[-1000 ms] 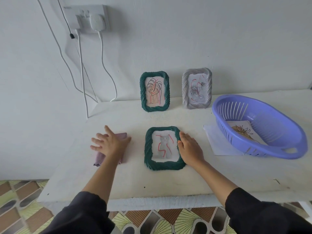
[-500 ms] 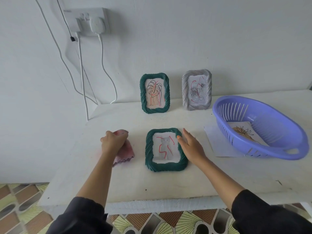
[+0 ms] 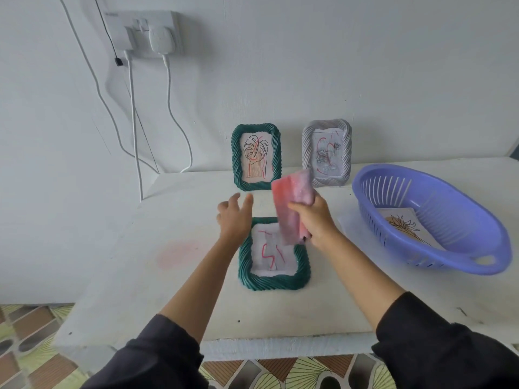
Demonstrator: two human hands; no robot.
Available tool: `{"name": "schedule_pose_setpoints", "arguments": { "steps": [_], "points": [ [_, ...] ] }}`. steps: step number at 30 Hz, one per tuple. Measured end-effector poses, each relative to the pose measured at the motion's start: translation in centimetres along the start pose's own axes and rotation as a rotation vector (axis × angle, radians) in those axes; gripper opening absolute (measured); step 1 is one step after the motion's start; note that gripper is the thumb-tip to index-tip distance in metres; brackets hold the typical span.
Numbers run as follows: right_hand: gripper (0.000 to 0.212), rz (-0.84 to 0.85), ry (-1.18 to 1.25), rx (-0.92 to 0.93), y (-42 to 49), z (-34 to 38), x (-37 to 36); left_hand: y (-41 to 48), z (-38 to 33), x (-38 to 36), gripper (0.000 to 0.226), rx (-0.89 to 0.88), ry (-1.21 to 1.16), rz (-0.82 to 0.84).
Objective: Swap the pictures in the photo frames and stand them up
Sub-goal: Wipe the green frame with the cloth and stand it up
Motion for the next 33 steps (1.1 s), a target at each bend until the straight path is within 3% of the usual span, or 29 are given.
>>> {"name": "schedule_pose_setpoints", "arguments": {
  "steps": [2, 4, 7, 10, 14, 20, 22, 27, 33],
  "points": [
    [0.036, -0.023, -0.362, 0.218, 0.7, 0.8, 0.8, 0.2, 2.6, -0.6, 0.047, -0.052, 0.257, 0.012],
    [0.048, 0.114, -0.636, 0.317, 1.3, 0.0, 0.3, 0.1, 4.4, -1.8, 0.044, -0.140, 0.424, 0.019],
    [0.059, 0.388, -0.911, 0.370, 1.3, -3.1, -1.9, 0.0, 5.3, -2.3, 0.043, -0.213, 0.507, -0.026],
    [0.067, 0.438, -1.110, 0.460, 0.5, -4.7, -3.6, 0.0, 5.4, -2.5, 0.044, -0.227, 0.528, -0.047],
    [0.064, 0.510, -1.135, 0.538, -0.8, -5.6, -4.4, 0.1, 5.5, -2.5, 0.044, -0.230, 0.536, -0.056],
    [0.058, 0.833, -1.011, 0.558, -3.8, -5.5, -2.0, 0.3, 5.6, -2.5, 0.044, -0.222, 0.572, -0.058],
    [0.061, 0.828, -1.039, 0.530, -3.2, -5.0, -0.8, 0.3, 5.6, -2.5, 0.044, -0.233, 0.580, -0.052],
    [0.058, 0.610, -1.083, 0.546, -1.1, -4.2, -2.1, 0.3, 5.6, -2.5, 0.045, -0.233, 0.582, -0.051],
    [0.062, 0.863, -0.989, 0.559, -4.6, -5.5, -0.6, 0.4, 5.6, -2.5, 0.045, -0.238, 0.590, -0.050]
  ]
}}
Point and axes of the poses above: each hand's wrist, its own y-axis towards the middle knuckle, its own x-axis out of the back of the hand, z = x × y, the point moved 5 cm from there along y, towards the middle knuckle, and after that the axes turned 6 degrees about y, right-handed, at the moved point
